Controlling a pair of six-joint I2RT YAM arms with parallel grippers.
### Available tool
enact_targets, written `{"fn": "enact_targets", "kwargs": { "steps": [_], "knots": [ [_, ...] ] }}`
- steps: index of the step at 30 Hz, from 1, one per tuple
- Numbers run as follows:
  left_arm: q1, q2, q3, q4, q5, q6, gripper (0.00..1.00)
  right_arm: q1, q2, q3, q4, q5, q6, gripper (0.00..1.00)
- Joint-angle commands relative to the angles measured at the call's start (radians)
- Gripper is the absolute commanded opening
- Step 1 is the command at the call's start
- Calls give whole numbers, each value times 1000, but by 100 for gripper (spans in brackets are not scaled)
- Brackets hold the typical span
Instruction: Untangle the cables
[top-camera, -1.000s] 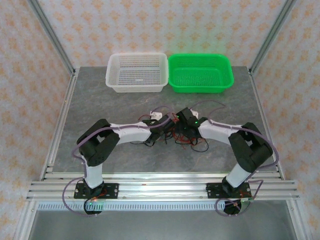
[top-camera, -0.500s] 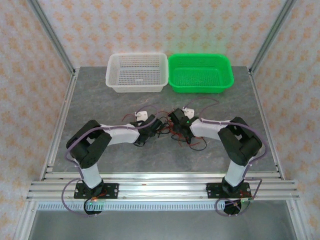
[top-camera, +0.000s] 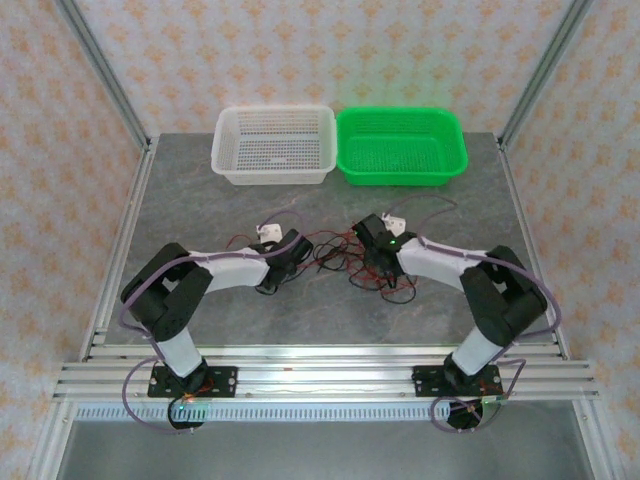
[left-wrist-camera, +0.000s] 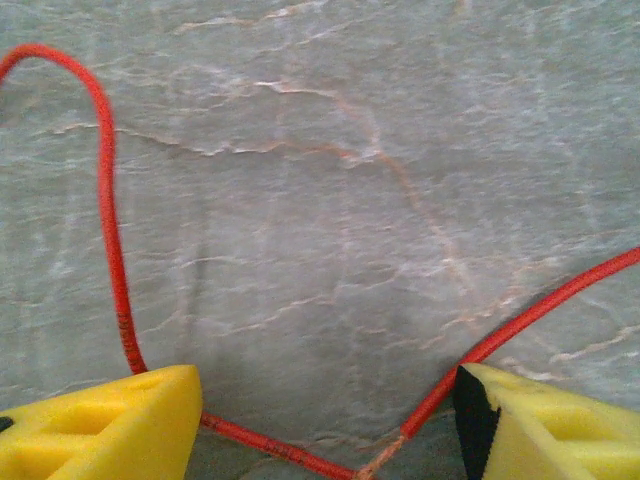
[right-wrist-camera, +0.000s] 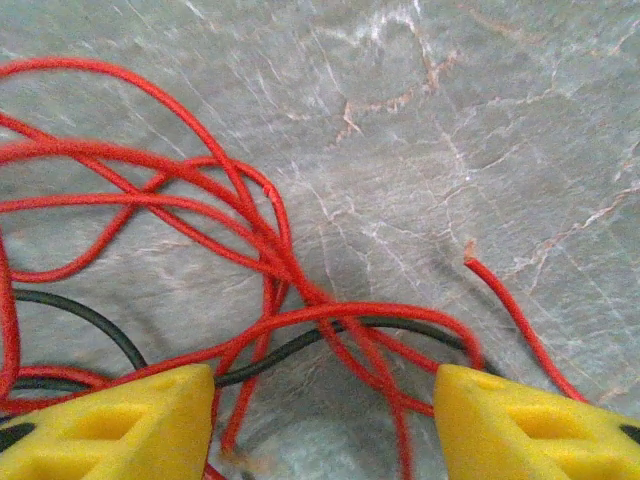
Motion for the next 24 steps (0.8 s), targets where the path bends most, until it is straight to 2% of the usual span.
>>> {"fn": "enact_targets", "kwargs": {
  "steps": [1, 7, 12, 18, 21, 24],
  "knots": [
    [11, -89, 41, -83, -4, 62, 71, -10, -101, 25, -47, -49, -25, 61],
    [-13, -199, 196, -151, 28, 144, 73, -23, -232, 79, -64, -132, -45, 62],
    [-32, -259, 270, -194, 19, 153, 73, -23, -276, 124, -51, -192, -128, 60],
    [-34, -304, 256, -252, -5, 112, 72, -22, -217, 177, -70, -202, -212, 55],
    [-19, -311, 232, -336, -59, 31, 66, -13, -193, 177, -59, -222, -211, 53],
    [29, -330, 161, -325, -22, 4, 63, 0, -191, 153, -31, -241, -194, 52]
  ]
}}
